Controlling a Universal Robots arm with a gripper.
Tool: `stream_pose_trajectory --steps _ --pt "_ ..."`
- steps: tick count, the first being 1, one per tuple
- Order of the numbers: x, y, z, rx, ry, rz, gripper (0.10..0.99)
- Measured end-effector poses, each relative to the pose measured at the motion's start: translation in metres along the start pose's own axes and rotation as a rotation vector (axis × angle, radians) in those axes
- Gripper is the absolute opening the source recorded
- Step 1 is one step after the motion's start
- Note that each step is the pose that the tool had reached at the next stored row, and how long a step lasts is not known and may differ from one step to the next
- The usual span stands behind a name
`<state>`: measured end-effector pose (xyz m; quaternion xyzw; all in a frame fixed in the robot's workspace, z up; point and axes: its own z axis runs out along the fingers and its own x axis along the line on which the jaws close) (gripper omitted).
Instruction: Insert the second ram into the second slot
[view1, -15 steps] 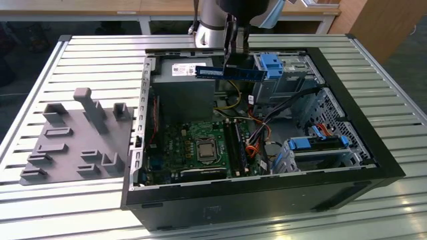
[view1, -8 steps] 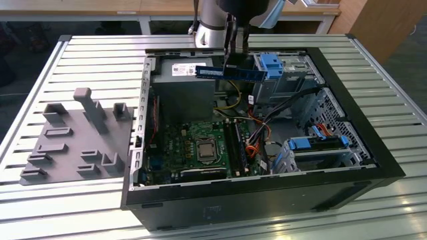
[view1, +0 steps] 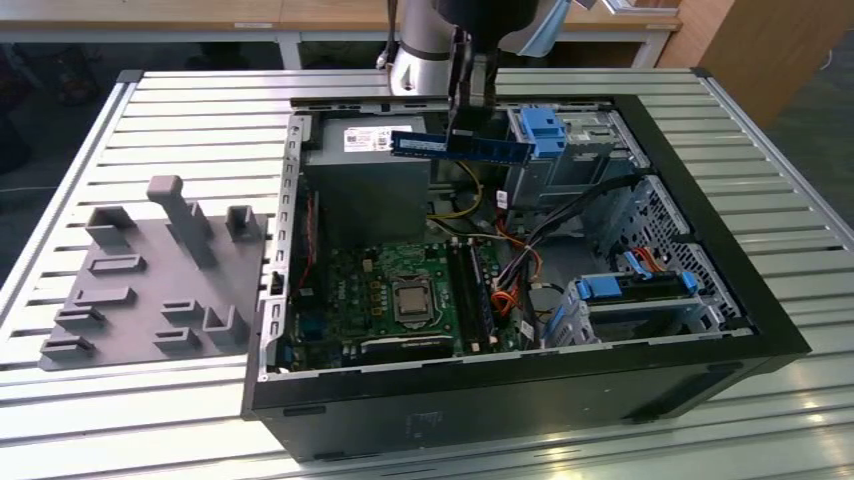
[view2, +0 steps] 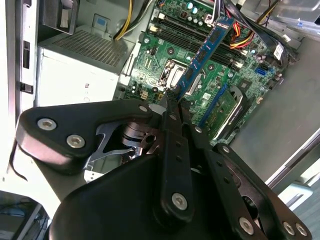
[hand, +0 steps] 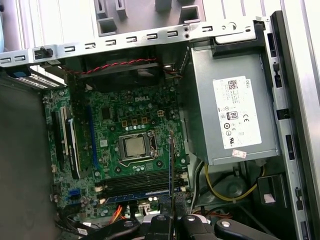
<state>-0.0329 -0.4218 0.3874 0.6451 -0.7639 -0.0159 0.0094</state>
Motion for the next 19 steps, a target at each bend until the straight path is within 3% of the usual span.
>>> stream_pose_trajectory --steps 19 --pt "0.0000 0.0000 0.0000 0.000 -0.0013 0.046 0.137"
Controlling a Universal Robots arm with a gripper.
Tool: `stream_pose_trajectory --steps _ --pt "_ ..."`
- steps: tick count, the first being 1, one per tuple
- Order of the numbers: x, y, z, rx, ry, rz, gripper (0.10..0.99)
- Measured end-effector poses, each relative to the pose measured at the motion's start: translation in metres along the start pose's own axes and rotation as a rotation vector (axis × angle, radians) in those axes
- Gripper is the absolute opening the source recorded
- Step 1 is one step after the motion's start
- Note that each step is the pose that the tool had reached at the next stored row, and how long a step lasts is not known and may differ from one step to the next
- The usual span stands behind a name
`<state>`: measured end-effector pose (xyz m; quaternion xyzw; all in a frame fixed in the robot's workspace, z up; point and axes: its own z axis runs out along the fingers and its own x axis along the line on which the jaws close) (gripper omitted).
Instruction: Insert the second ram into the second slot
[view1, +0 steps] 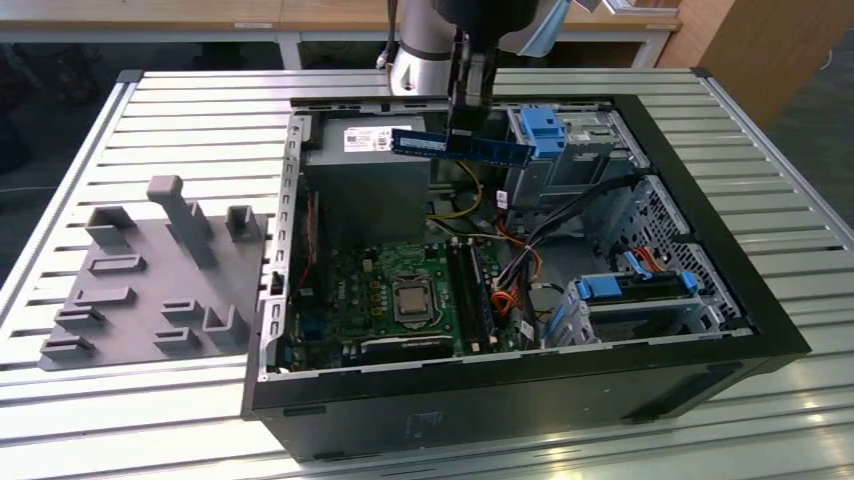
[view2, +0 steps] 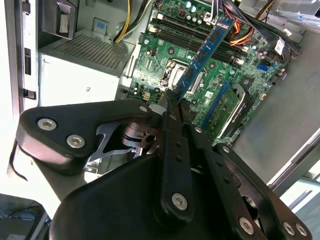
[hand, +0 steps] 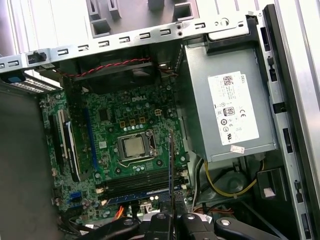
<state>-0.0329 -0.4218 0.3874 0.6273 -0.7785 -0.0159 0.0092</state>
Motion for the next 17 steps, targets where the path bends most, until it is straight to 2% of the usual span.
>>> stream_pose_trajectory --steps 17 --pt "0.0000 0.0000 0.0000 0.000 -0.0021 0.057 0.137"
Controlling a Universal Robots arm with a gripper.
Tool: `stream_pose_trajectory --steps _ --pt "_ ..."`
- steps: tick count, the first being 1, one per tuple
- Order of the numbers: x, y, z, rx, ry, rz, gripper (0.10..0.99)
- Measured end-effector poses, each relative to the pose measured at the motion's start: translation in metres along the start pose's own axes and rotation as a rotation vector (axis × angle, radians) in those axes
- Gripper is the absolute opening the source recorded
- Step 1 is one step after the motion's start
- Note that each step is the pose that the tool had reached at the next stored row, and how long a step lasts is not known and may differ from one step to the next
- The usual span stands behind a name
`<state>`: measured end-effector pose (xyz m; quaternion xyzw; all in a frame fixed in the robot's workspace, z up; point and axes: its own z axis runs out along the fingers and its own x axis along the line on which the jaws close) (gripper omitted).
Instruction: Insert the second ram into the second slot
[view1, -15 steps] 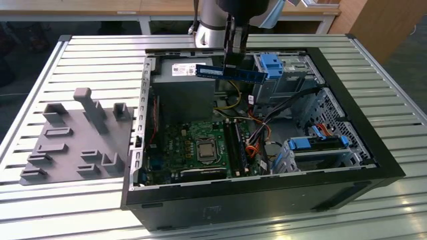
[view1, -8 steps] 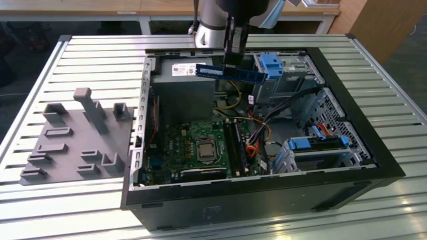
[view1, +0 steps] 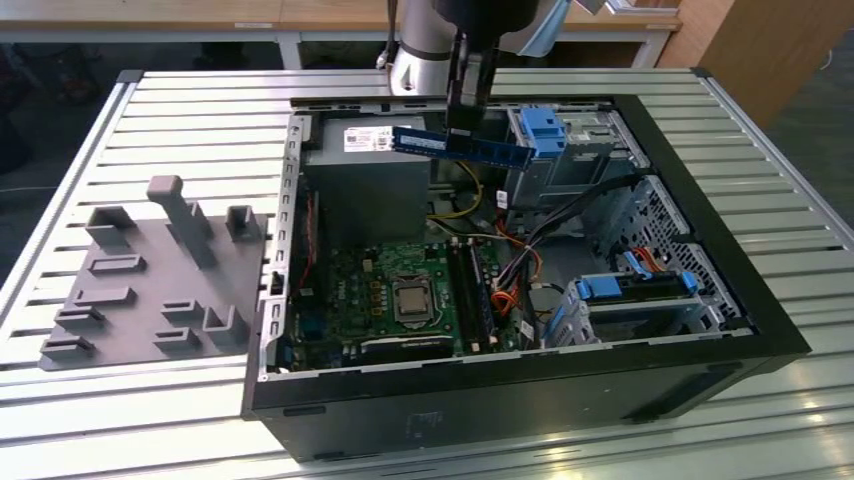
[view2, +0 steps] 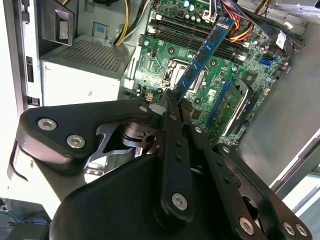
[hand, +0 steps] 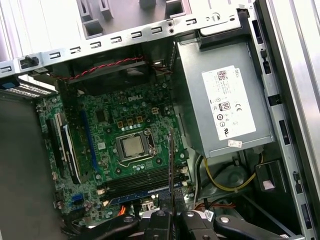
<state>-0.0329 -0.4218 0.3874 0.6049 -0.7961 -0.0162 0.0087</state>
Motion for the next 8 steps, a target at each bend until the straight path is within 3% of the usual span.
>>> stream_pose_trajectory --steps 8 --pt "0.0000 0.0000 0.0000 0.000 -0.0014 0.039 0.137"
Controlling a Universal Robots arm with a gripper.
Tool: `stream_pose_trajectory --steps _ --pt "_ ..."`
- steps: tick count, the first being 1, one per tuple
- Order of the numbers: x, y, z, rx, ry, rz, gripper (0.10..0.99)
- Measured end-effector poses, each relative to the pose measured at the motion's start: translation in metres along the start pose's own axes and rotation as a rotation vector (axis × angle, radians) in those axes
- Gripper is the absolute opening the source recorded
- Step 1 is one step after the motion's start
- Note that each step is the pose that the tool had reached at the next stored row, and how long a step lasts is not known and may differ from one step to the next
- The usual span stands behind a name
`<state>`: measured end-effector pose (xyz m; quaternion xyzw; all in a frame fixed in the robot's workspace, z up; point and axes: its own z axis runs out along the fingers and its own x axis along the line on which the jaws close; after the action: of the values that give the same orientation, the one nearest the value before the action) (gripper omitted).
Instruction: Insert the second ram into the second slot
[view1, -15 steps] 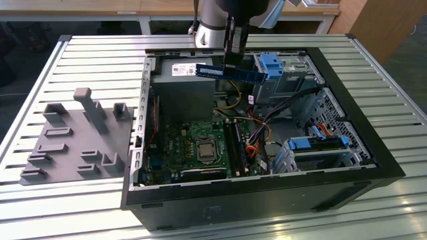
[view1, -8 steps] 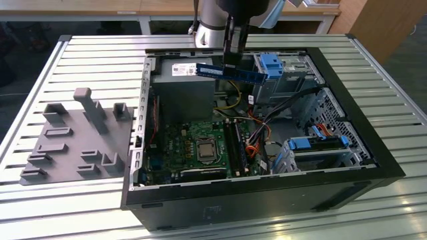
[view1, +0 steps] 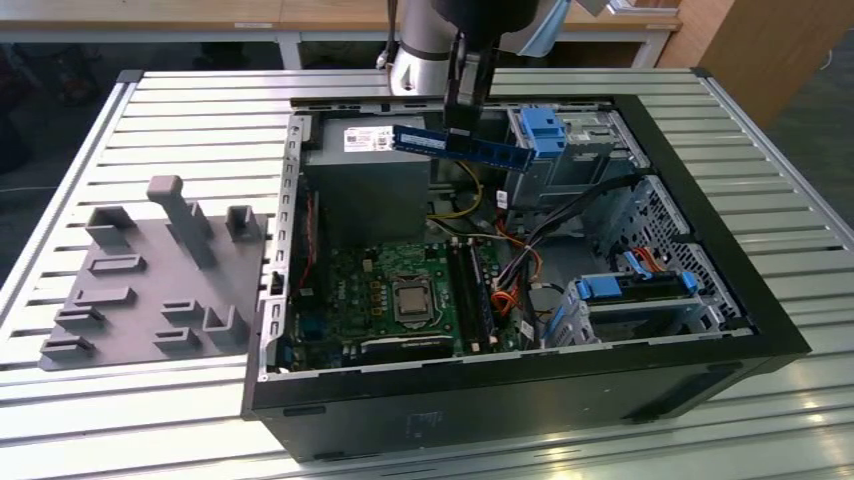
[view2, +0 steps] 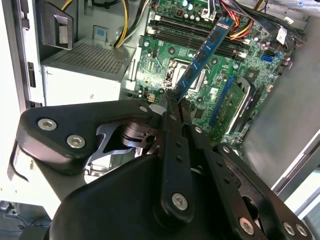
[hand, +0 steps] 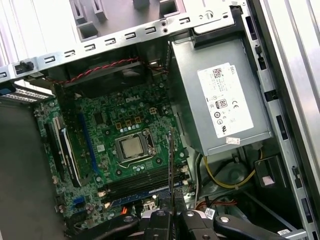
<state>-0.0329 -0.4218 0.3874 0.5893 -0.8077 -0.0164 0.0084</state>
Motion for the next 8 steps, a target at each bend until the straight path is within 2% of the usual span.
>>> stream_pose_trajectory --steps 8 --pt "0.0000 0.0000 0.0000 0.000 -0.0012 0.039 0.137"
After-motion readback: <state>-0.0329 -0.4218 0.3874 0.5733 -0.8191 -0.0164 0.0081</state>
